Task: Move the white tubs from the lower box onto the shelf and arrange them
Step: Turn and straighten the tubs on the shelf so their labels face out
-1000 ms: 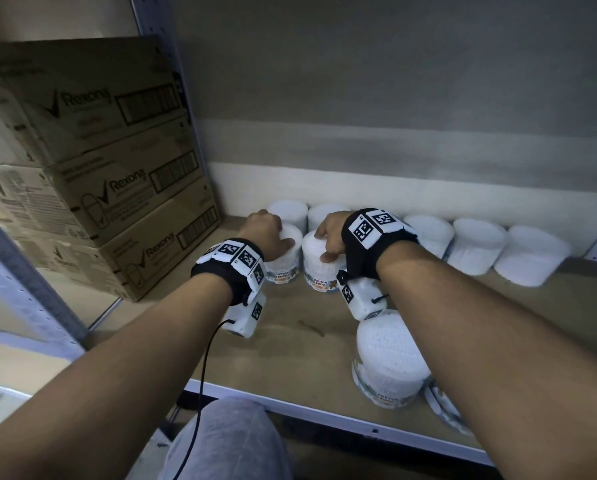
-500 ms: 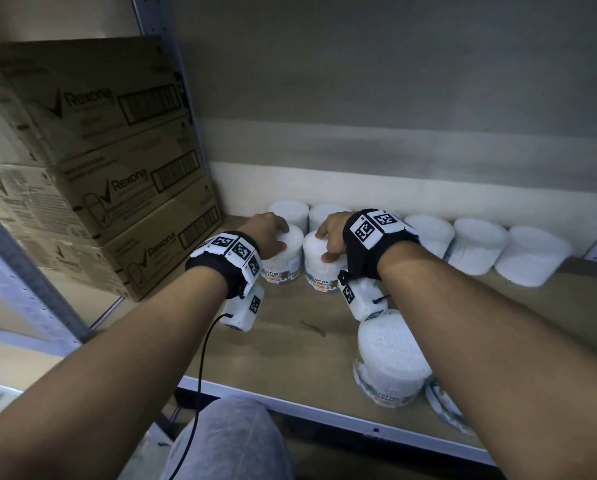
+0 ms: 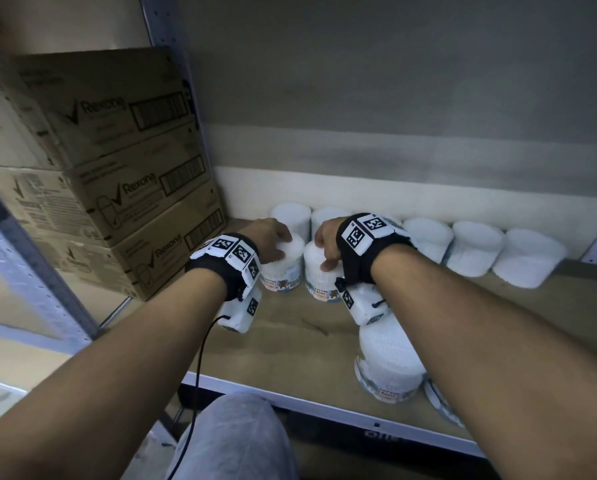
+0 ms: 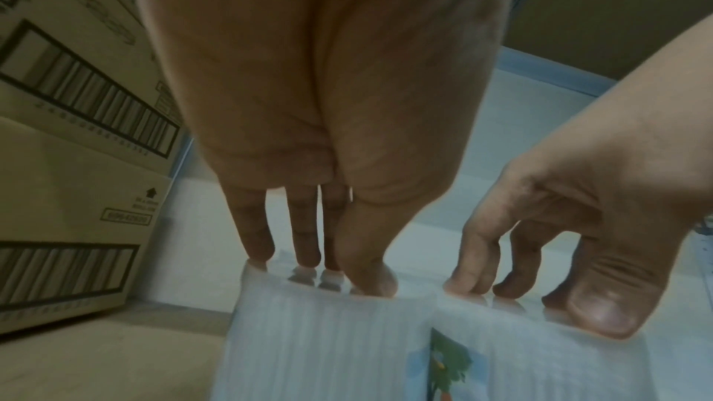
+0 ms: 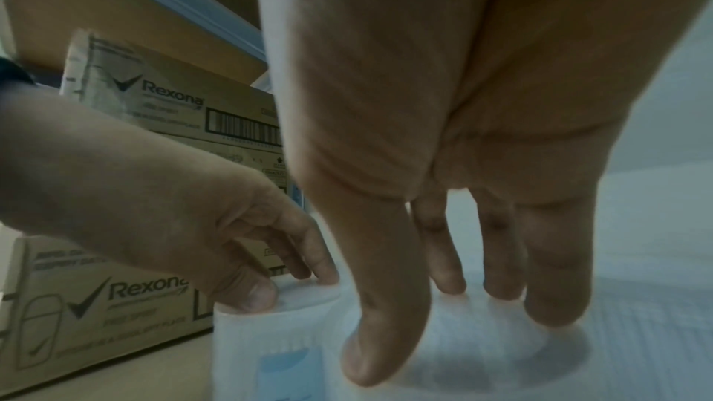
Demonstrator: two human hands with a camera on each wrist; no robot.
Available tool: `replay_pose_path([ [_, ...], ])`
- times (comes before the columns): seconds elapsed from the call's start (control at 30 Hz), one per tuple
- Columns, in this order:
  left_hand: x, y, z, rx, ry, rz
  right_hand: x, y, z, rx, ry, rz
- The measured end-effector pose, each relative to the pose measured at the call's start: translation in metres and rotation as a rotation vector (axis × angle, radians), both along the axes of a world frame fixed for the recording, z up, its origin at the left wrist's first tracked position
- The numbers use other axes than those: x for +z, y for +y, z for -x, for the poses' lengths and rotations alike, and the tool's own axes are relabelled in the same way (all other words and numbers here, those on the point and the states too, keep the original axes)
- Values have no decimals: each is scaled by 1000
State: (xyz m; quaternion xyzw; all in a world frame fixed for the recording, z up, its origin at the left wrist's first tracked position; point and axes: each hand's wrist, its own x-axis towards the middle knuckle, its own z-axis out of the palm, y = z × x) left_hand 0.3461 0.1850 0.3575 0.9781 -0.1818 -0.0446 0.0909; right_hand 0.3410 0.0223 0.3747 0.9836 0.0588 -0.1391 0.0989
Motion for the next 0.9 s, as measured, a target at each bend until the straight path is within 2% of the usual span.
replay_pose_path([
  [0.2,5,16,29,-22,1,-57,-16,15,5,26,55,-35],
  [0.33,2,27,48,-36,-5,-98,-14,22,29,69,75,-38],
  [0.43,-1,37,62,-47,-1,-51,-5,29,63,87,32,-25],
  [0.53,-5,45,77,-44,47,-3,3,32,91,102,77,-45],
  [0.9,-6,53,115,-111,18,28,15,33,141,161,142,-98],
])
